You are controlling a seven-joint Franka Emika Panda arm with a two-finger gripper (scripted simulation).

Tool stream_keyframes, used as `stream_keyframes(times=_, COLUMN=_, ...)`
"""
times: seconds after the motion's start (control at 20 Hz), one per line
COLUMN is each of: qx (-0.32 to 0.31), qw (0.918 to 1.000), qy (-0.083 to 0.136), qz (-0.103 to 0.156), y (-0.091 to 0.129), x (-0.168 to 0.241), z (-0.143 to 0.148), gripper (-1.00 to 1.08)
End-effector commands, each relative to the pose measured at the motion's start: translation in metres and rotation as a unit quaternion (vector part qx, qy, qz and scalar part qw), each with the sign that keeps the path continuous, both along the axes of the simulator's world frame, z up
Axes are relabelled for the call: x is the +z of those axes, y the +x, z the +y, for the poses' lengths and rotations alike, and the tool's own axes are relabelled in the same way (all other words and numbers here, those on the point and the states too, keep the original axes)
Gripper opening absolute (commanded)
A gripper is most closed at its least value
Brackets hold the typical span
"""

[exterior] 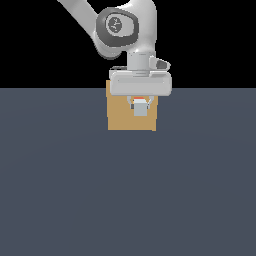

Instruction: Insert the peg into the horizontal hole in a box.

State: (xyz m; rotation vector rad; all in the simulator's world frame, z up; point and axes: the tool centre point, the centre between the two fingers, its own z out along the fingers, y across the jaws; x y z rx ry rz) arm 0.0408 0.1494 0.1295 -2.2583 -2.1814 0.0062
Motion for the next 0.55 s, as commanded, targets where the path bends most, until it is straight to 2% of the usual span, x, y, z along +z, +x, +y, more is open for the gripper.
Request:
stream_keyframes(times=0.0, qx=0.001, qw=1.0000, qy=0.001, qz=-0.002, y=0.001, x=0.003, z=0.024, gripper=-1.00)
stream_keyframes(times=0.25, qx=0.001, qw=1.0000, qy=0.001, qz=-0.003, y=0.003, x=0.003, z=0.054, gripper=-1.00)
stream_keyframes(times=0.5, qx=0.001, qw=1.0000, qy=0.001, qz=-0.003, y=0.004, x=0.004, z=0.063, gripper=-1.00)
